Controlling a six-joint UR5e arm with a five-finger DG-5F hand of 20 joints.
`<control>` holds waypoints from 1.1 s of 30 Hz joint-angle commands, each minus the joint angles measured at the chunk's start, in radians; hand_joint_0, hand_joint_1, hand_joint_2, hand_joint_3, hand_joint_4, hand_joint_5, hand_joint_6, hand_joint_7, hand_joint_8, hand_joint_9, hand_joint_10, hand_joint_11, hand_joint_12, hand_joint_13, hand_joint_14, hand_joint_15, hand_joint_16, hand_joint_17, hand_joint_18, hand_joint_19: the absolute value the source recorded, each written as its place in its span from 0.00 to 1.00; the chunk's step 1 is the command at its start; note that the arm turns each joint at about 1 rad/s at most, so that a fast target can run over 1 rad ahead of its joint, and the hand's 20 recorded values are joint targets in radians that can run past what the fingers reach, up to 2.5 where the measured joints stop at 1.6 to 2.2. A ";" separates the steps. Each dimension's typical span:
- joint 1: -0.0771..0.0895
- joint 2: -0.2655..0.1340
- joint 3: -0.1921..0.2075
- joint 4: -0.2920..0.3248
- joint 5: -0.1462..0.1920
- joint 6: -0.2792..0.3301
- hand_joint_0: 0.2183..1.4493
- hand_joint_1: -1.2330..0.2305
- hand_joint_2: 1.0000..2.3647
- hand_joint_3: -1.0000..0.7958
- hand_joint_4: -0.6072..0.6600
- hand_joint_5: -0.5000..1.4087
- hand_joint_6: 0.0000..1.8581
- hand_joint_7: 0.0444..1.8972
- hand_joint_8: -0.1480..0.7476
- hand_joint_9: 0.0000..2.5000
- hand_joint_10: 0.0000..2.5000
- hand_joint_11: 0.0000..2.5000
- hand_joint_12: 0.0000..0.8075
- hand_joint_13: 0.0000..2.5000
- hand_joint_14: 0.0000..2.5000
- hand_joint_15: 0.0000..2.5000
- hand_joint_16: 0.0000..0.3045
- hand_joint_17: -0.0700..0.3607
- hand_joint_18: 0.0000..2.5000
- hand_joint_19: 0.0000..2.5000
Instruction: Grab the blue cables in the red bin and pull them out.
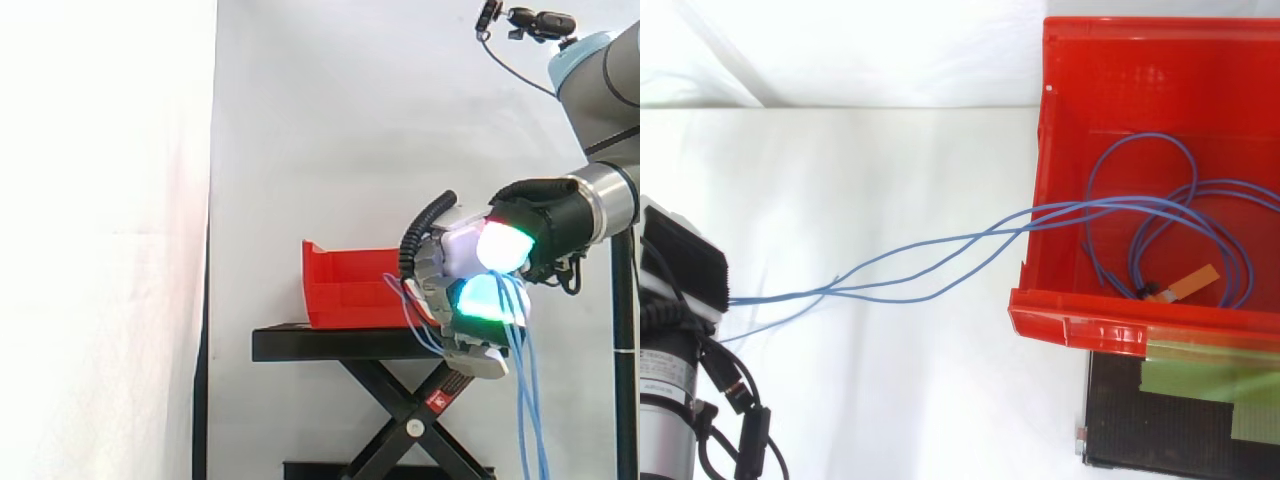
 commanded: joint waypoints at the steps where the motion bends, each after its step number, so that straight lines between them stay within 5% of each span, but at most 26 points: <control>1: 0.001 0.000 0.000 0.000 0.000 0.000 0.41 0.33 0.00 0.00 0.57 0.76 0.14 0.34 0.50 0.42 0.30 0.47 0.43 0.47 0.64 0.34 0.15 0.40 0.37 0.40; 14: 0.001 0.000 0.000 0.000 0.000 0.000 0.40 0.33 0.00 0.00 0.58 0.77 0.14 0.35 0.51 0.44 0.28 0.49 0.44 0.48 0.63 0.34 0.15 0.41 0.37 0.40; 33: 0.001 0.000 0.000 0.000 0.000 0.000 0.46 0.24 0.00 0.00 0.56 0.78 0.26 0.31 0.48 0.46 0.25 0.51 0.41 0.49 0.59 0.38 0.14 0.39 0.37 0.40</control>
